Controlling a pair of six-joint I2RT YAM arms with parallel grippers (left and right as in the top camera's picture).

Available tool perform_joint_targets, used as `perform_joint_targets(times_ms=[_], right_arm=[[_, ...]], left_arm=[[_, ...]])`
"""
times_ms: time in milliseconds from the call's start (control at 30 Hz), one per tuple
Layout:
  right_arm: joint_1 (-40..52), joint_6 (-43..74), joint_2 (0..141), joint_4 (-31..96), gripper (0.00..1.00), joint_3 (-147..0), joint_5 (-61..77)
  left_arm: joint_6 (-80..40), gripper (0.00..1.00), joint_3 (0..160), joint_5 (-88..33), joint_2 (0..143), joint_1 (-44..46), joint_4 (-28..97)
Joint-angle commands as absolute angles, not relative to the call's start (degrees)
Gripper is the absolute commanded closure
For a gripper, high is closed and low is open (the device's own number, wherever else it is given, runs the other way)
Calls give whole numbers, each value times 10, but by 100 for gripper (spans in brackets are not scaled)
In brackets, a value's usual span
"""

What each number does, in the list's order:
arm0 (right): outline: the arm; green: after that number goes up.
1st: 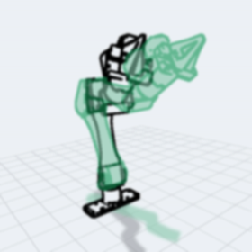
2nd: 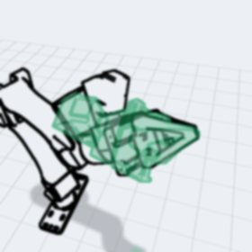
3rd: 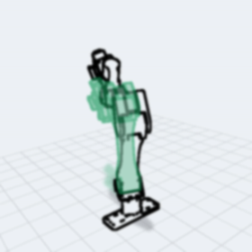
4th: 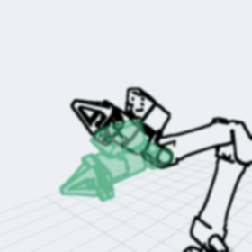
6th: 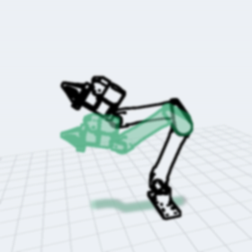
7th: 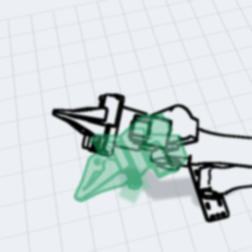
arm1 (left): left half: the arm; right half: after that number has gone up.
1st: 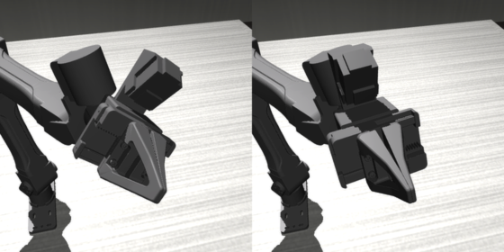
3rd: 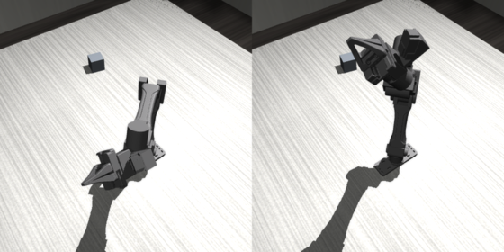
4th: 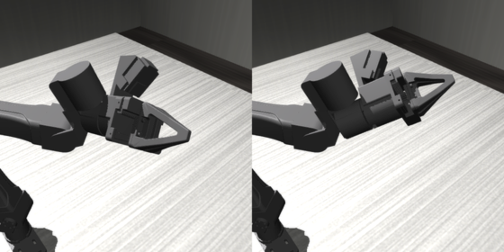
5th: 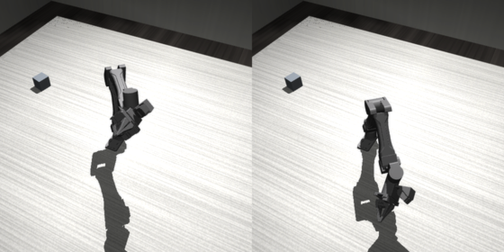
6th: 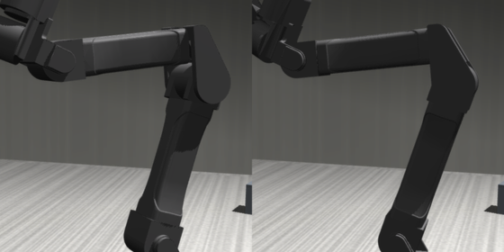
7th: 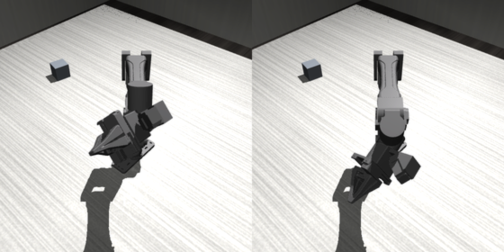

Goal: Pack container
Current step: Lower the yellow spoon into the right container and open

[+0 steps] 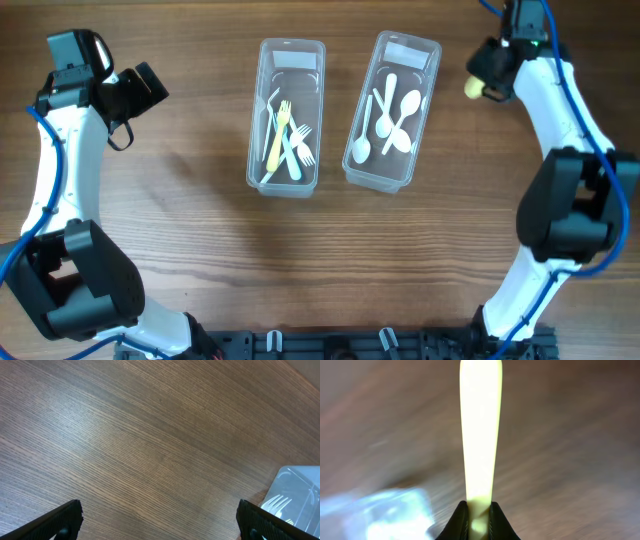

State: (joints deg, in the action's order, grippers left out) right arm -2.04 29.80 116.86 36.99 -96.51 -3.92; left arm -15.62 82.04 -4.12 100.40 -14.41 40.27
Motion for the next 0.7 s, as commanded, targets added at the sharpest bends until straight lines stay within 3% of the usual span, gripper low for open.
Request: perform_joint_targets(times_ms=[0, 333, 400, 467, 633, 667], right_arm=[[31, 250, 1147, 378, 96, -977, 23], [124, 255, 1149, 409, 94, -950, -18], [128, 255, 1149, 407, 60, -942, -12], [130, 255, 1149, 406, 42, -941, -3], [126, 208, 1143, 362, 34, -955, -29], [119, 179, 1134, 353, 22, -971, -78]], left_arm=[[-161, 0, 821, -40, 993, -147, 401], [-161, 0, 821, -40, 993, -147, 401], [-161, 0, 821, -40, 993, -147, 401], [-161, 0, 821, -40, 993, -147, 401], [-161, 0, 821, -40, 993, -148, 401], [-161, 0, 821, -40, 993, -147, 401]])
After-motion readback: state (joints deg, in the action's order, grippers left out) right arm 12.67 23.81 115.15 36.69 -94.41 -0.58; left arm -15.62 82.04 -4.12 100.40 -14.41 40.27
